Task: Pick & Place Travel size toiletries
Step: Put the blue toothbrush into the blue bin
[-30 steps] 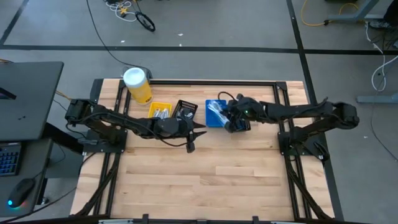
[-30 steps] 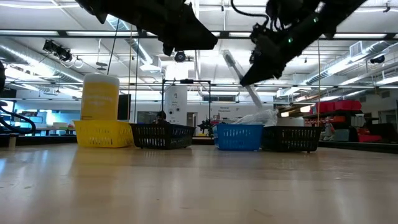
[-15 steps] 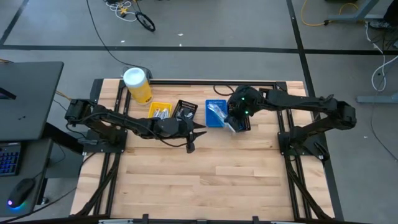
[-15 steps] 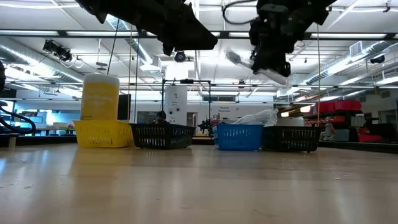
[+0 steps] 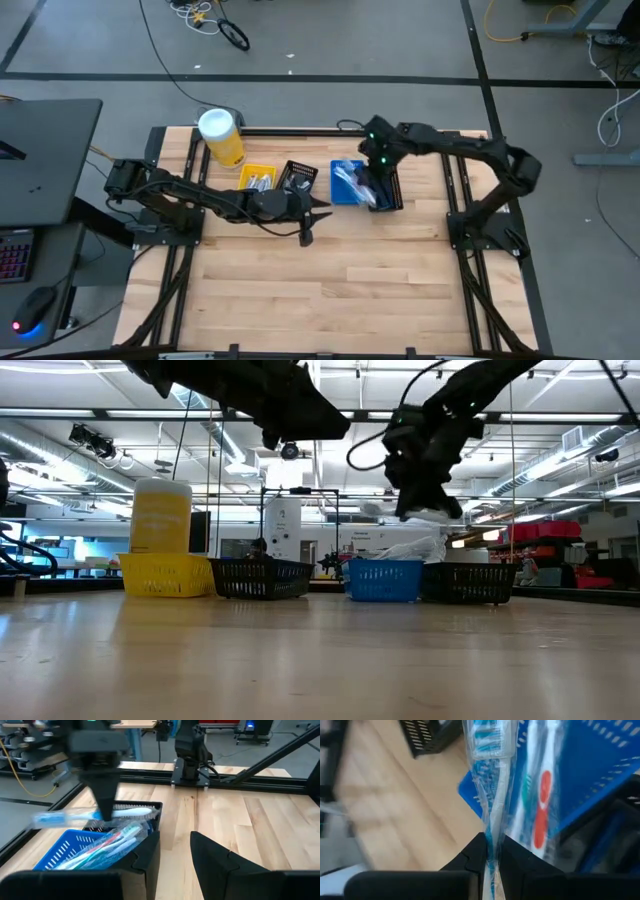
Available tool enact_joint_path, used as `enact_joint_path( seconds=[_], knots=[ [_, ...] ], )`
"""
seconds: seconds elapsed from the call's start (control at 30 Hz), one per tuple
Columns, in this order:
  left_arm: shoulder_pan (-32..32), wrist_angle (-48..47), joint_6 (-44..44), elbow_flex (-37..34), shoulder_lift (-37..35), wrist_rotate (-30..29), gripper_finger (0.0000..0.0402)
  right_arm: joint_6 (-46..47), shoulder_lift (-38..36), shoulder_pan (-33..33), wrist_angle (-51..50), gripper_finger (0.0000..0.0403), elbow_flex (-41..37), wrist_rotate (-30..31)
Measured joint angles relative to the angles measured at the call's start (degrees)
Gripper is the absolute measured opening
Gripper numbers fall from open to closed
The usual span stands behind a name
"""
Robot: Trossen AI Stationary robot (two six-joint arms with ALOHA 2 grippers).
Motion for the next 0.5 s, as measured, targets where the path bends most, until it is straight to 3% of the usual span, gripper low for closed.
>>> enact_joint_path(
  seconds=[0.17,0.5],
  knots=[
    [0.0,0.0,-0.1,0.0,0.0,1.0,0.0114,-1.6,6.0,-2.7,0.0,0.0046,2.3,-8.7],
    [0.0,-3.7,-0.2,0.0,0.0,1.1,0.0114,-5.1,9.4,-2.9,-1.2,0.0047,4.9,-7.4]
  ],
)
